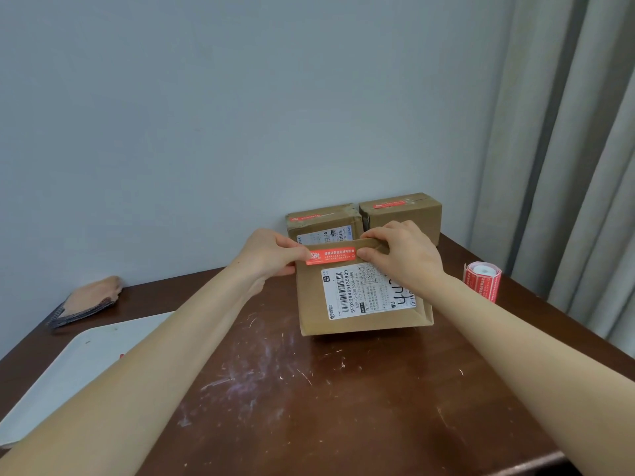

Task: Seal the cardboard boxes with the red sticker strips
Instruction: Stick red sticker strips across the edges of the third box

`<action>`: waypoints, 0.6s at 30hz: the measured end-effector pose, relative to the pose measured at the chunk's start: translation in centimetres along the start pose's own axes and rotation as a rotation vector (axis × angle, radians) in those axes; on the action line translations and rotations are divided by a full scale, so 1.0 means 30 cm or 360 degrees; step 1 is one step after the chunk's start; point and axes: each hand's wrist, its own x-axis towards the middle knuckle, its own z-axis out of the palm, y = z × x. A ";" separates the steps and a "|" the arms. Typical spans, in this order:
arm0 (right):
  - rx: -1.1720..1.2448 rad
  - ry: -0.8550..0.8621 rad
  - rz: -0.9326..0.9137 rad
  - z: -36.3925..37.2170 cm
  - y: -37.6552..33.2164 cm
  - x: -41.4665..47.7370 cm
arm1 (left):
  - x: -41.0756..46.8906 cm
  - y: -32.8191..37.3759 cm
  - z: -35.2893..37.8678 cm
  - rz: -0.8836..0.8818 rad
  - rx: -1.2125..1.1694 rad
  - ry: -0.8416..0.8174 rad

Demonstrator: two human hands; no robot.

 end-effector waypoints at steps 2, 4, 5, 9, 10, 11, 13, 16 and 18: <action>0.0002 0.0002 -0.0005 -0.001 0.000 -0.003 | -0.003 0.002 0.001 -0.0001 -0.0002 0.0000; 0.0003 0.0008 -0.0011 -0.002 0.001 -0.005 | -0.005 0.003 0.001 -0.0002 0.0009 0.0004; 0.0003 0.0010 -0.0013 -0.001 0.002 -0.005 | -0.006 0.004 0.000 -0.0005 0.0013 0.0004; 0.0008 0.0015 -0.0016 -0.002 0.002 -0.006 | -0.006 0.005 -0.002 -0.0010 0.0006 -0.0002; 0.0009 0.0018 -0.0016 -0.003 0.002 -0.007 | -0.007 0.005 0.000 -0.0011 0.0013 -0.0005; 0.0010 0.0021 -0.0017 -0.003 0.003 -0.008 | -0.008 0.006 0.000 -0.0011 0.0021 -0.0006; 0.0016 0.0024 -0.0016 -0.003 0.005 -0.010 | -0.006 0.005 -0.007 -0.0024 -0.0008 -0.0006; 0.0025 0.0031 -0.0008 -0.002 0.011 -0.011 | -0.007 0.014 -0.040 -0.0051 -0.0130 -0.0022; 0.0032 0.0039 0.0000 -0.002 0.014 -0.011 | -0.009 0.024 -0.061 -0.0027 -0.0096 -0.0013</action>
